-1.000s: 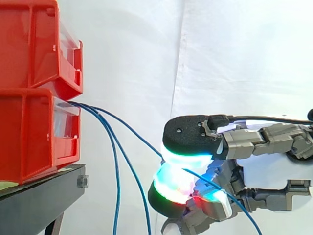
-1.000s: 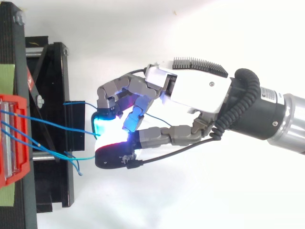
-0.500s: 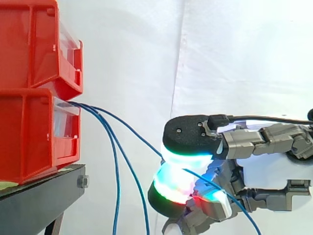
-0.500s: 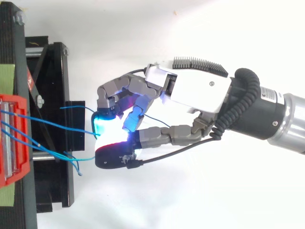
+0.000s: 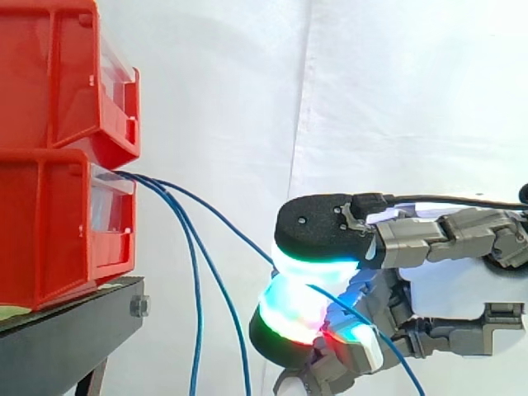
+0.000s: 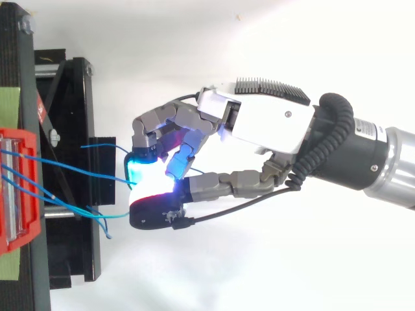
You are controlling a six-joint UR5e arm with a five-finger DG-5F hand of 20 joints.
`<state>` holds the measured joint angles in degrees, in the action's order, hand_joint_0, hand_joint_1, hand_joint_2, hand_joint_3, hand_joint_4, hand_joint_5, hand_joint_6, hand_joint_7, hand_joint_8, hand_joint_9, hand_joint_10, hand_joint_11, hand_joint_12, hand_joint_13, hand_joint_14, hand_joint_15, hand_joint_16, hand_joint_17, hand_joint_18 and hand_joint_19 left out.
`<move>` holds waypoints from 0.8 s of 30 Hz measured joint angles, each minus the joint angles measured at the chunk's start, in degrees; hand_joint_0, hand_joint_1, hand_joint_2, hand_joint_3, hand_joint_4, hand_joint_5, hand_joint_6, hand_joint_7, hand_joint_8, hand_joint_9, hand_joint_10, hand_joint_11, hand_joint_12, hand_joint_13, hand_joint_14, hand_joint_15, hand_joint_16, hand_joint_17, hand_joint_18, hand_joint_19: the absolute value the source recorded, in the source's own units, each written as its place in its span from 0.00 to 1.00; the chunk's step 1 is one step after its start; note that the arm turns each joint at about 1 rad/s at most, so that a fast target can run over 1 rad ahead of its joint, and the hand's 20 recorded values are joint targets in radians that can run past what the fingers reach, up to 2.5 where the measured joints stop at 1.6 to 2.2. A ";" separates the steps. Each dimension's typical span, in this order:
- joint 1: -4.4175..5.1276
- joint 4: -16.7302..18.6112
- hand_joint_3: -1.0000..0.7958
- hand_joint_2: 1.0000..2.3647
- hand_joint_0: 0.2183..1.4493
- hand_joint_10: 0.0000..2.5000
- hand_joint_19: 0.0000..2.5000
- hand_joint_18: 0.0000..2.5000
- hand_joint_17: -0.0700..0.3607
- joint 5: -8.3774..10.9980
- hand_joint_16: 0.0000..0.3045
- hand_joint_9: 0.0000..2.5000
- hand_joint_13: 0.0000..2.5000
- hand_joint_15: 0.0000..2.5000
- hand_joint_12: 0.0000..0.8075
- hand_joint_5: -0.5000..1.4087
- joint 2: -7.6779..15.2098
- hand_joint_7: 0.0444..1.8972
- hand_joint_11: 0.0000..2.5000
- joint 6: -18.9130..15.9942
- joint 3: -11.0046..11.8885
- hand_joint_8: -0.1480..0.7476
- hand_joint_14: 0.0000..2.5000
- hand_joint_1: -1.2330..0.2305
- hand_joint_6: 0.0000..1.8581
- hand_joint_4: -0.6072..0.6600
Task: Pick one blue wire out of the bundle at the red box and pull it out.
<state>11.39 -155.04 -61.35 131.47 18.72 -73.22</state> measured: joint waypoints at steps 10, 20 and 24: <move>0.02 0.01 0.53 0.01 0.34 0.01 0.12 0.23 0.41 0.01 0.16 0.50 0.32 0.21 0.44 0.23 0.01 0.60 0.32 0.00 0.01 0.44 0.01 0.29 0.46 0.51; -0.01 0.00 0.52 0.01 0.34 0.01 0.12 0.23 0.41 0.01 0.16 0.50 0.32 0.21 0.44 0.23 0.00 0.60 0.32 0.00 -0.01 0.44 0.01 0.29 0.46 0.51; 0.00 0.00 0.52 0.01 0.34 0.01 0.12 0.23 0.41 0.01 0.16 0.50 0.32 0.21 0.44 0.23 0.01 0.60 0.32 0.00 -0.01 0.44 0.01 0.29 0.46 0.50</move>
<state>11.39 -155.04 -61.35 131.48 18.72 -73.23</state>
